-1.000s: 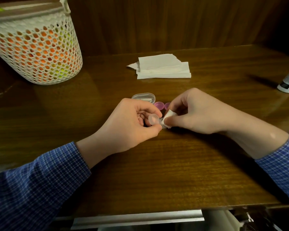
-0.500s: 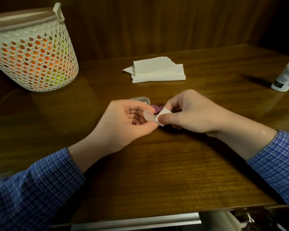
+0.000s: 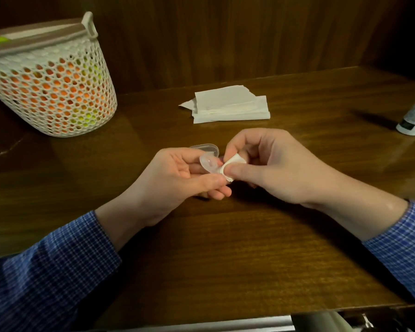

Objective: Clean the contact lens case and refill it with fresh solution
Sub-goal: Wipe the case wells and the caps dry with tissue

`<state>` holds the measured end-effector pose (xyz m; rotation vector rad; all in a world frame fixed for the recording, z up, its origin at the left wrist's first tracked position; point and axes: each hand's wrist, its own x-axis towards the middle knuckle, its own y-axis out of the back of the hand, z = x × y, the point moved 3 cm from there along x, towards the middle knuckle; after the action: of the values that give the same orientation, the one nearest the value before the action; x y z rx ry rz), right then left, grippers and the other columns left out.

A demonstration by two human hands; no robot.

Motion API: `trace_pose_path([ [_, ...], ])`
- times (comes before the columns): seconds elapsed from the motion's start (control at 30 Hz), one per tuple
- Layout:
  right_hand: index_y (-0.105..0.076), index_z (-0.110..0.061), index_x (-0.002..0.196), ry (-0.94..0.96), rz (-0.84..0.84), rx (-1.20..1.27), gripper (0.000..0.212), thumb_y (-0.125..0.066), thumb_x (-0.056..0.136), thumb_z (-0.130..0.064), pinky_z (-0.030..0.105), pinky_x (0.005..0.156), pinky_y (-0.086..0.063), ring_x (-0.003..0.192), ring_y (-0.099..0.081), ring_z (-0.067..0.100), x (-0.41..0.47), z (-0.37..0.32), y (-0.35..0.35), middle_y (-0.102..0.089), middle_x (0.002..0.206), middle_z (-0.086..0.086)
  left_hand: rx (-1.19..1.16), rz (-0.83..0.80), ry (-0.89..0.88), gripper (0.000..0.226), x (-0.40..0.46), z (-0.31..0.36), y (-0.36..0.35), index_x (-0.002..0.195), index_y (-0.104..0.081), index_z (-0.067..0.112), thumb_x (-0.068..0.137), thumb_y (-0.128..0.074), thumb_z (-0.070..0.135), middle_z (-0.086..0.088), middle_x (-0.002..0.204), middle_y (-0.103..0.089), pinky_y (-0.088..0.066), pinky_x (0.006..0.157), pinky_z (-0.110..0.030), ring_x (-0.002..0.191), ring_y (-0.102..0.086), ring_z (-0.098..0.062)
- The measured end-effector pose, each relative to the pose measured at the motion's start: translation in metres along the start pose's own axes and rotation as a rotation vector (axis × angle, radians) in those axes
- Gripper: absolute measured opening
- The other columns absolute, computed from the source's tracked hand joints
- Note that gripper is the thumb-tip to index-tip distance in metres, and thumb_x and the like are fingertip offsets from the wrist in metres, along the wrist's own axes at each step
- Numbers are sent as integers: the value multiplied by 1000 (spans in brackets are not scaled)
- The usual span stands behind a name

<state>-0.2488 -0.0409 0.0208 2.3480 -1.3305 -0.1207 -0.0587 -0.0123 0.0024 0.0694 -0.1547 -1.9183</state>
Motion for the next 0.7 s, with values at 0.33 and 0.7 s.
trace_pose_path([
  [0.33, -75, -8, 101, 53, -87, 270, 9, -69, 94, -8, 20, 53, -48, 61, -58, 16, 0, 3, 0, -70, 74, 10, -357, -144, 152, 26, 2, 2, -3, 107, -78, 6, 83, -72, 15, -16, 96, -77, -61, 69, -21, 82, -76, -16],
  [0.7, -74, -11, 109, 158, -139, 34, 19, -71, 92, -17, 23, 61, -60, 65, -75, 16, -5, -6, 7, -78, 82, 5, -399, -199, 189, 25, 0, 0, 0, 105, -78, 7, 83, -72, 16, -13, 92, -76, -61, 69, -19, 80, -75, -14],
])
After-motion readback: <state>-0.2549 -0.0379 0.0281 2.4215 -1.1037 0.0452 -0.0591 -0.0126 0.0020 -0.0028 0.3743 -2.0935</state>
